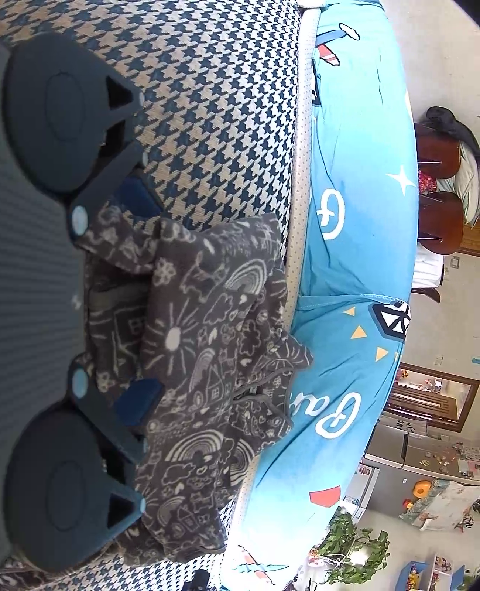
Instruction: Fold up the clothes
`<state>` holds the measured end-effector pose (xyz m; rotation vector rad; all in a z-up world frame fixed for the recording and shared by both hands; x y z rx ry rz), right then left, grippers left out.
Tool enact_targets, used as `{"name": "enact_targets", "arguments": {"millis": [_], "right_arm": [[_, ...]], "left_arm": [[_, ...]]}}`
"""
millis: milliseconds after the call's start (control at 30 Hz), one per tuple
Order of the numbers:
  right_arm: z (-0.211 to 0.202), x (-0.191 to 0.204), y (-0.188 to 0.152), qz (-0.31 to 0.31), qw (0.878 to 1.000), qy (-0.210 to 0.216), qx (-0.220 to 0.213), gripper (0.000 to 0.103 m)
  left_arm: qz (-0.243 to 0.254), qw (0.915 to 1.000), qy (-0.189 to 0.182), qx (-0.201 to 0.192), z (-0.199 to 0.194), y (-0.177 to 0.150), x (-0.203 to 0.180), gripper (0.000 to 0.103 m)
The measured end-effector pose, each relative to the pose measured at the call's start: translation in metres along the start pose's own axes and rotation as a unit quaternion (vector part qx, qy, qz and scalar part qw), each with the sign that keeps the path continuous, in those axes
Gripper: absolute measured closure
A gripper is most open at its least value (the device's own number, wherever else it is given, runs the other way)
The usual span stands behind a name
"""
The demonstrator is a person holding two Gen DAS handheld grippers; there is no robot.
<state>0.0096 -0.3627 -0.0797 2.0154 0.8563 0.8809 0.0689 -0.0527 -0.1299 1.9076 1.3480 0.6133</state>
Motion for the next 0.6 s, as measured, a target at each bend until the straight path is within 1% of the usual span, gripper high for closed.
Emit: {"name": "enact_targets", "arguments": {"millis": [67, 100, 167, 267, 367, 433, 467, 533, 600], "right_arm": [[-0.004, 0.014, 0.001, -0.012, 0.999, 0.038, -0.005, 0.069], [-0.004, 0.023, -0.001, -0.017, 0.998, 0.060, 0.001, 0.065], [-0.002, 0.039, -0.005, -0.027, 0.995, 0.100, 0.014, 0.062], [0.003, 0.054, -0.015, -0.039, 0.989, 0.137, 0.035, 0.062], [0.011, 0.060, -0.023, -0.040, 0.987, 0.149, 0.051, 0.062], [0.020, 0.058, -0.029, -0.039, 0.986, 0.144, 0.070, 0.062], [0.026, 0.054, -0.032, -0.034, 0.987, 0.133, 0.082, 0.062], [0.039, 0.039, -0.041, -0.016, 0.990, 0.091, 0.110, 0.062], [0.051, 0.019, -0.050, 0.002, 0.990, 0.040, 0.136, 0.062]], "left_arm": [[-0.004, 1.0000, 0.004, 0.003, 0.002, -0.001, 0.002, 0.004], [-0.007, 0.9999, 0.006, 0.005, 0.003, -0.002, 0.004, 0.004], [-0.012, 0.9998, 0.009, 0.010, 0.005, -0.003, 0.006, 0.004], [-0.020, 0.9997, 0.009, 0.015, 0.007, -0.005, 0.009, 0.004], [-0.027, 0.9994, 0.009, 0.020, 0.008, -0.007, 0.011, 0.004], [-0.030, 0.9992, 0.010, 0.024, 0.009, -0.008, 0.012, 0.004], [-0.030, 0.9992, 0.011, 0.025, 0.010, -0.009, 0.013, 0.004], [-0.033, 0.9990, 0.011, 0.029, 0.010, -0.010, 0.014, 0.003], [-0.036, 0.9986, 0.013, 0.036, 0.012, -0.012, 0.015, 0.002]]}}
Point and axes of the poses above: each gripper's, at about its wrist camera, not at the fingertips, and z roughly the way its jaws point, x to its left, y to its top, the point moved 10 cm from there along z, roughly the way its jaws point, and after that the axes turned 11 degrees about z, right-handed, at the moved point
